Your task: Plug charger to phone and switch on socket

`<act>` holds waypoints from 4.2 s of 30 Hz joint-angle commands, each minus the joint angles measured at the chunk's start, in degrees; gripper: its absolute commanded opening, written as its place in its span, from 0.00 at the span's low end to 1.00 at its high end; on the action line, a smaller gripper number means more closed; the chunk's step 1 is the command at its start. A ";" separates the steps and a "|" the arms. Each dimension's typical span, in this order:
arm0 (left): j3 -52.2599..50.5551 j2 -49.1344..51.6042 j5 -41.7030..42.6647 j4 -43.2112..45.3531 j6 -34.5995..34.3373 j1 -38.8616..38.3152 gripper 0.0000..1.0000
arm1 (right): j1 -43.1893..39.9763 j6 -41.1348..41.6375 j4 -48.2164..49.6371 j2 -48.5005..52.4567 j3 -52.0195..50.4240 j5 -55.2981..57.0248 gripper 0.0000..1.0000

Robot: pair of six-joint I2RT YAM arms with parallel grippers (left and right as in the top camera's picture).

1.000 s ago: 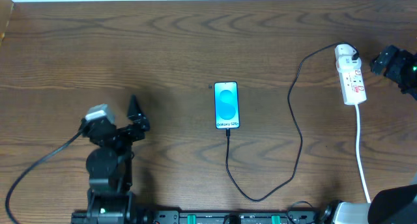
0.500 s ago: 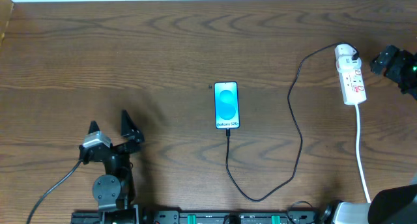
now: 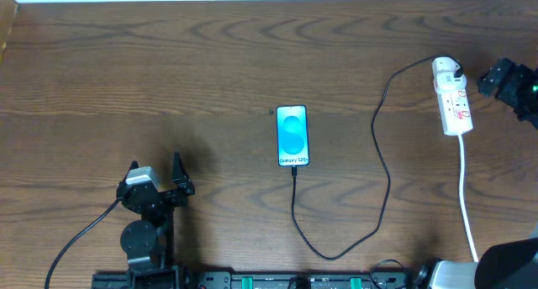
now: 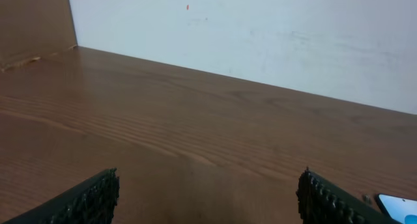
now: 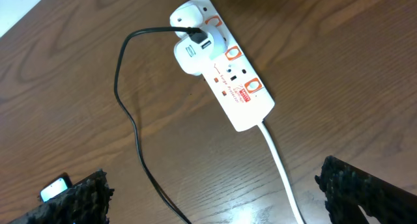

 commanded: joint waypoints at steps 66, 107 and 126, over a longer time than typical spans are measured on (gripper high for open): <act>-0.68 -0.28 1.51 -2.40 2.03 0.22 0.87 | 14.45 -0.11 85.15 -39.39 -71.45 2.58 0.99; -0.68 -0.28 1.51 -2.40 2.03 0.22 0.87 | 25.18 -9.92 57.24 -88.59 -88.74 13.07 0.99; -0.68 -0.28 1.51 -2.40 2.03 0.22 0.87 | 25.68 -8.90 57.27 -88.59 -88.74 13.25 0.99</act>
